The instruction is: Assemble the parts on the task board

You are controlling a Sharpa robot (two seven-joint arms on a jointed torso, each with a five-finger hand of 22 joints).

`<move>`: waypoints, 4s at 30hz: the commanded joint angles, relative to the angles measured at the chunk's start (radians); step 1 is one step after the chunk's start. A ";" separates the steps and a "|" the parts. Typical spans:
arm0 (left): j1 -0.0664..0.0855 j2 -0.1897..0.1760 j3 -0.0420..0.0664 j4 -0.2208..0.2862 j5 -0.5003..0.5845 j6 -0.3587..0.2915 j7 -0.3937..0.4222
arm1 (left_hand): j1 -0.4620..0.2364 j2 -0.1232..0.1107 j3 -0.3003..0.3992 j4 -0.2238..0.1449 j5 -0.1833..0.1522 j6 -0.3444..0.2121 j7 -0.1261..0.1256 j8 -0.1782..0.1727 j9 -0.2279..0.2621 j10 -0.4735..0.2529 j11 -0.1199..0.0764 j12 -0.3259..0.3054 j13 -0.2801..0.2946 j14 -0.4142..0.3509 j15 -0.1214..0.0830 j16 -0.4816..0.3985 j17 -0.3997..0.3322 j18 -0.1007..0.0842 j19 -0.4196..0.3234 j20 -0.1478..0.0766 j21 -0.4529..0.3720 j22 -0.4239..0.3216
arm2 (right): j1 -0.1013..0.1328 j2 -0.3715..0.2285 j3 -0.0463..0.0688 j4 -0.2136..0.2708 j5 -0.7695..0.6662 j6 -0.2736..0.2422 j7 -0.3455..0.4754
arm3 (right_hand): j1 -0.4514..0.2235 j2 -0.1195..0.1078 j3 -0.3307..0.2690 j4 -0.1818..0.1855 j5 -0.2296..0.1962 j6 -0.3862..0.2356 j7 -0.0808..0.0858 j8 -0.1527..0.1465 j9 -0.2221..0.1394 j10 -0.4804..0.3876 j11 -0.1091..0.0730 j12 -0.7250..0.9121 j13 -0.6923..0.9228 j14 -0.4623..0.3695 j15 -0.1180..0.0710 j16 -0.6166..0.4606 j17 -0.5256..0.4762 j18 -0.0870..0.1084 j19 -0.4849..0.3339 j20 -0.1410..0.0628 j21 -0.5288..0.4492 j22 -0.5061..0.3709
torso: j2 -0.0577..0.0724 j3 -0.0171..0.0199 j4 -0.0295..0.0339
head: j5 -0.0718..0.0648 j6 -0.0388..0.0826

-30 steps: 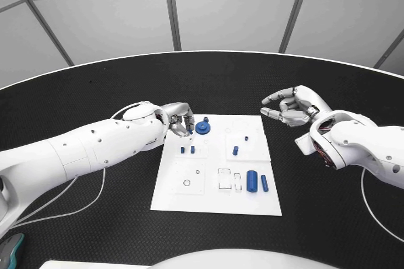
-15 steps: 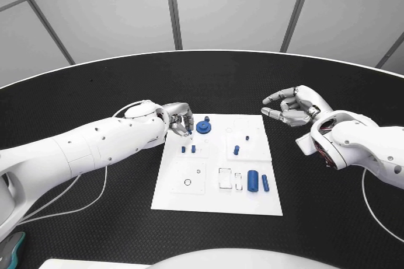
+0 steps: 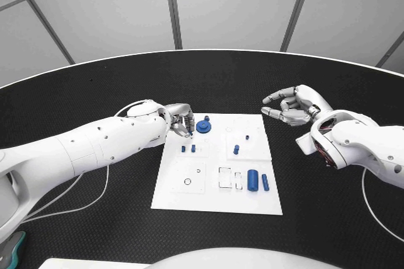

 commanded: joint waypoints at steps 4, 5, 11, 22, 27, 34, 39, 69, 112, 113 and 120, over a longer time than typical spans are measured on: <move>0.000 0.004 0.000 -0.002 0.000 0.007 -0.002 | -0.004 0.004 -0.008 0.001 -0.006 0.008 0.000 0.003 0.001 0.003 -0.002 -0.007 0.000 0.001 -0.003 -0.003 0.003 -0.015 -0.004 -0.001 -0.002 -0.004 | 0.000 0.001 0.000 0.000 0.000 0.000 0.000 | 0.000 -0.004 0.007 -0.001 0.007 -0.003 -0.001 0.005 -0.001 0.007 0.002 0.004 0.094 0.057 -0.008 -0.001 0.063 0.008 0.007 -0.007 -0.002 0.055 | -0.001 -0.0003 0.0013 | 0.001 -0.002; -0.001 0.004 0.000 -0.002 0.000 0.009 -0.003 | -0.004 0.004 -0.008 0.001 -0.006 0.008 0.000 0.003 0.001 0.003 -0.002 -0.007 0.000 0.001 -0.003 -0.003 0.003 -0.015 -0.004 -0.001 -0.002 -0.004 | 0.000 0.001 0.000 0.000 0.000 0.000 0.000 | 0.000 -0.004 0.007 -0.001 0.007 -0.003 -0.001 0.005 -0.001 0.007 0.002 0.004 0.094 0.057 -0.008 -0.001 0.063 0.008 0.007 -0.007 -0.002 0.055 | -0.001 -0.0003 0.0012 | 0.001 -0.002; -0.001 0.006 0.000 -0.005 -0.001 0.020 -0.006 | -0.004 0.004 -0.008 0.001 -0.006 0.008 0.000 0.003 0.002 0.003 -0.002 -0.007 0.001 0.000 -0.003 -0.004 0.000 -0.015 -0.005 -0.001 -0.002 -0.005 | 0.000 0.001 0.000 -0.001 0.000 0.000 0.000 | 0.000 -0.004 0.007 -0.001 0.007 -0.003 -0.001 0.005 -0.001 0.007 0.002 0.004 0.094 0.057 -0.008 -0.001 0.063 0.008 0.007 -0.007 -0.002 0.055 | 0.000 -0.0003 0.0006 | 0.004 -0.002; -0.001 0.011 0.000 -0.006 -0.009 0.037 -0.010 | -0.006 0.006 -0.012 0.002 -0.008 0.007 0.000 0.001 0.003 0.002 -0.002 -0.010 0.002 -0.001 -0.002 -0.005 -0.002 -0.014 -0.008 -0.001 -0.005 -0.009 | 0.000 0.002 0.000 -0.002 0.000 0.001 0.000 | 0.000 -0.004 0.007 -0.001 0.007 -0.003 -0.001 0.005 -0.001 0.007 0.002 0.004 0.094 0.057 -0.008 -0.001 0.063 0.008 0.007 -0.007 -0.002 0.055 | 0.000 -0.0007 0.0008 | 0.005 -0.004; -0.002 0.012 0.000 -0.008 -0.010 0.039 -0.011 | -0.006 0.006 -0.012 0.002 -0.008 0.007 0.000 0.001 0.003 0.002 -0.002 -0.010 0.002 -0.001 -0.002 -0.005 -0.002 -0.014 -0.008 -0.001 -0.005 -0.009 | 0.000 0.003 0.000 -0.003 0.000 0.001 0.000 | 0.000 -0.004 0.007 -0.001 0.007 -0.003 -0.001 0.005 -0.001 0.007 0.002 0.004 0.094 0.057 -0.008 -0.001 0.063 0.008 0.007 -0.007 -0.002 0.055 | -0.001 0.0001 0.0004 | 0.005 -0.007; -0.002 0.012 -0.001 -0.008 -0.011 0.043 -0.011 | -0.006 0.006 -0.012 0.002 -0.008 0.007 0.000 0.001 0.003 0.002 -0.002 -0.010 0.002 -0.001 -0.002 -0.005 -0.002 -0.014 -0.008 -0.001 -0.005 -0.009 | 0.000 0.004 0.000 -0.004 0.000 0.002 0.000 | 0.000 -0.004 0.007 -0.001 0.007 -0.003 -0.001 0.005 -0.001 0.007 0.002 0.004 0.094 0.057 -0.008 -0.001 0.063 0.008 0.007 -0.007 -0.002 0.055 | -0.001 0.0001 0.0010 | 0.006 -0.009; -0.002 0.013 -0.001 -0.007 -0.011 0.049 -0.010 | -0.007 0.007 -0.014 0.003 -0.008 0.007 -0.001 0.001 0.004 0.002 -0.002 -0.011 0.003 -0.002 -0.002 -0.005 -0.005 -0.014 -0.009 -0.002 -0.006 -0.010 | 0.000 0.005 0.000 -0.004 0.000 0.002 0.000 | 0.000 -0.004 0.007 -0.001 0.007 -0.003 -0.001 0.005 -0.001 0.007 0.002 0.004 0.094 0.057 -0.008 -0.001 0.063 0.008 0.007 -0.007 -0.002 0.055 | -0.001 0.0002 0.0006 | 0.007 -0.009; -0.004 0.013 -0.001 -0.010 -0.010 0.070 -0.016 | -0.020 0.000 -0.031 0.005 -0.007 -0.042 0.014 -0.043 0.001 -0.032 0.016 -0.064 -0.007 0.010 0.013 0.009 0.059 -0.006 -0.036 0.004 -0.030 -0.050 | 0.000 0.007 0.000 -0.006 0.000 0.002 0.000 | 0.000 -0.004 0.007 -0.001 0.007 -0.003 -0.001 0.005 -0.001 0.007 0.002 0.004 0.094 0.057 -0.008 -0.001 0.063 0.008 0.007 -0.007 -0.002 0.055 | 0.000 -0.0003 -0.0004 | 0.008 -0.010; -0.004 0.005 -0.001 -0.015 -0.010 0.076 -0.023 | -0.019 -0.005 -0.032 0.003 -0.005 -0.057 0.020 -0.071 -0.005 -0.014 0.019 -0.086 -0.012 -0.002 0.016 0.004 0.029 -0.005 -0.038 0.009 -0.034 -0.056 | 0.000 0.004 0.000 -0.005 0.000 -0.001 0.000 | -0.001 -0.006 0.011 -0.004 0.006 -0.004 -0.001 0.006 -0.003 0.005 0.002 0.001 0.091 0.057 -0.008 -0.003 0.061 0.008 0.006 -0.008 -0.006 0.053 | -0.001 -0.0001 0.0007 | 0.006 -0.012; -0.004 0.004 -0.001 -0.016 -0.010 0.075 -0.024 | -0.019 -0.005 -0.032 0.003 -0.005 -0.057 0.020 -0.071 -0.005 -0.014 0.019 -0.086 -0.012 -0.002 0.016 0.004 0.029 -0.005 -0.038 0.009 -0.034 -0.056 | 0.000 0.004 0.000 -0.005 0.000 -0.001 0.000 | -0.001 -0.006 0.011 -0.004 0.006 -0.004 -0.001 0.006 -0.003 0.005 0.002 0.001 0.091 0.057 -0.008 -0.003 0.061 0.008 0.006 -0.008 -0.006 0.053 | -0.001 -0.0002 0.0010 | 0.005 -0.012; -0.004 -0.009 -0.001 -0.020 -0.010 0.052 -0.024 | -0.017 -0.007 -0.031 0.001 -0.005 -0.063 0.026 -0.083 -0.008 -0.015 0.024 -0.097 -0.014 0.001 0.019 0.007 0.042 -0.004 -0.042 0.011 -0.037 -0.062 | 0.000 0.006 0.000 -0.014 0.000 0.008 -0.012 | 0.001 -0.009 0.014 -0.008 0.006 -0.011 0.000 0.004 -0.005 -0.027 0.003 -0.038 0.054 0.053 -0.007 -0.012 0.045 0.013 -0.003 -0.007 -0.029 0.036 | -0.001 -0.0012 0.0009 | 0.004 -0.010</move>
